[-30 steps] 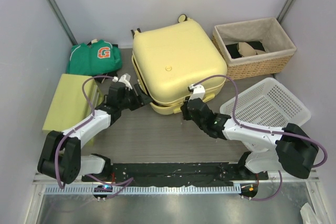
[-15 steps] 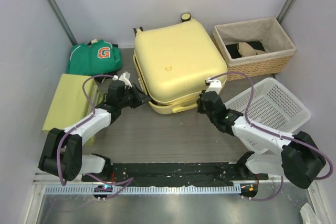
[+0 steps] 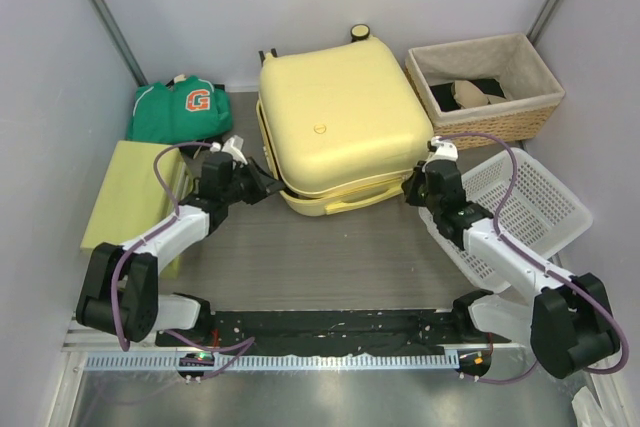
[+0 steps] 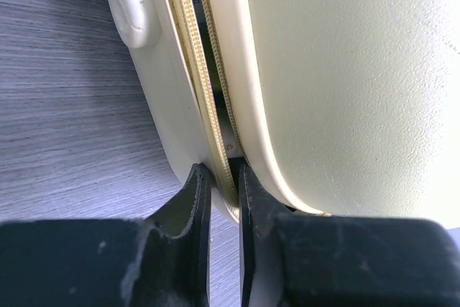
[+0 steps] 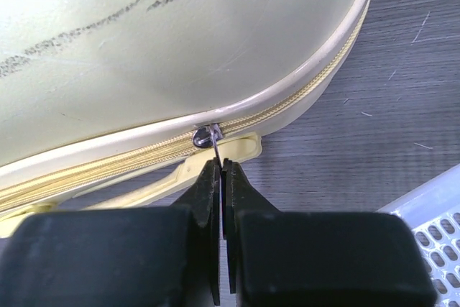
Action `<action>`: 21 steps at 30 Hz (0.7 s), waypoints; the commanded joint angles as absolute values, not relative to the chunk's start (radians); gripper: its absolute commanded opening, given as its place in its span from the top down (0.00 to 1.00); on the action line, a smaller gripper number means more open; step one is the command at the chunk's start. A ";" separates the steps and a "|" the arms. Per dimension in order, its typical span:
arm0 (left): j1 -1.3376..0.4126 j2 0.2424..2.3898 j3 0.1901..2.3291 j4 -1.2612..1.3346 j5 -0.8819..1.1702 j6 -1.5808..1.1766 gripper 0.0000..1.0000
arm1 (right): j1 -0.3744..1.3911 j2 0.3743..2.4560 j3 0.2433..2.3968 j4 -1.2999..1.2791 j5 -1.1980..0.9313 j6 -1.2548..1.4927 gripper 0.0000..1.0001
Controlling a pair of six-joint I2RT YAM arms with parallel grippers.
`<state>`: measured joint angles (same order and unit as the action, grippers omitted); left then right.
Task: Open, take out, and arrange the luggage
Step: Unzip the luggage at the center of the board.
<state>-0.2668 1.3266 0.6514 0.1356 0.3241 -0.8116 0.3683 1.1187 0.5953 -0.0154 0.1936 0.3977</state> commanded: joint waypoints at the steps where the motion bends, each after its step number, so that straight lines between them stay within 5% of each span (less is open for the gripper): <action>1: -0.175 1.353 0.649 0.065 0.103 -0.692 1.00 | 0.249 1.121 0.623 -0.028 0.341 0.333 0.99; 21: -0.074 1.312 0.663 0.037 0.092 -0.664 1.00 | 0.127 1.129 0.655 -0.005 0.347 0.302 0.99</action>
